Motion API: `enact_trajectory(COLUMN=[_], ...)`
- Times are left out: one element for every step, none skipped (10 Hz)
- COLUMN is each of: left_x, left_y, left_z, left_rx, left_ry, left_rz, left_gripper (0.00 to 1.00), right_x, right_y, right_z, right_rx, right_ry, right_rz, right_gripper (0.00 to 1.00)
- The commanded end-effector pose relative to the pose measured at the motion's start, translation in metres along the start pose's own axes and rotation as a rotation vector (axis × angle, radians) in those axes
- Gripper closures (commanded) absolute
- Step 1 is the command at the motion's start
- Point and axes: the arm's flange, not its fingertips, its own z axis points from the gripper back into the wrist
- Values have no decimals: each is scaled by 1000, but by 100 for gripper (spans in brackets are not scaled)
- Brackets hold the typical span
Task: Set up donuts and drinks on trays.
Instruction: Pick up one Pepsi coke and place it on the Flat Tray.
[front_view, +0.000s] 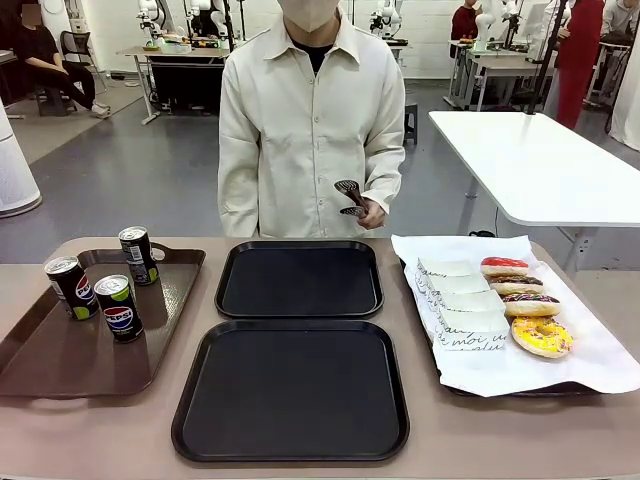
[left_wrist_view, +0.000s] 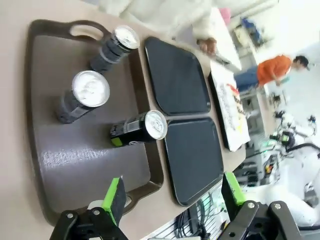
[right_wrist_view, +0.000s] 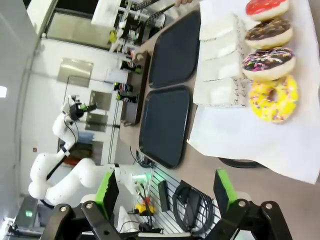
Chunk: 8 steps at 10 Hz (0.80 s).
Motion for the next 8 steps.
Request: enact_trajectory(left_x=[3,1,0,1,1,1,5,7], left_y=[23,32,43,48,51,52,51,42], left_z=[9,13,18,20,24,27,29,26], left_rx=[-56,-62,-63,-57,-45,-14,23,22], left_ry=[-43,-61,-75,-83,-97,-119,-119,-104], left_rz=[45,63,79,87,104,116,126,42], left_gripper=[0,0,0,0,0,0,0,0], right_x=[-5,-9,-11,-14,-17,-18,-18,-14], right_y=[-6,-12,-16,-22,-25,-24,-24,-16], right_z=[18,31,38,45,50,53,54,47], right_rx=[28,22,21,30,35,23,13,-130], right_ry=[-81,-125,-144,-165,-187,-193,-187,-228], right_rz=[-26,-74,-112,-159,-182,-185,-186,-216], right_gripper=[0,0,0,0,0,0,0,0])
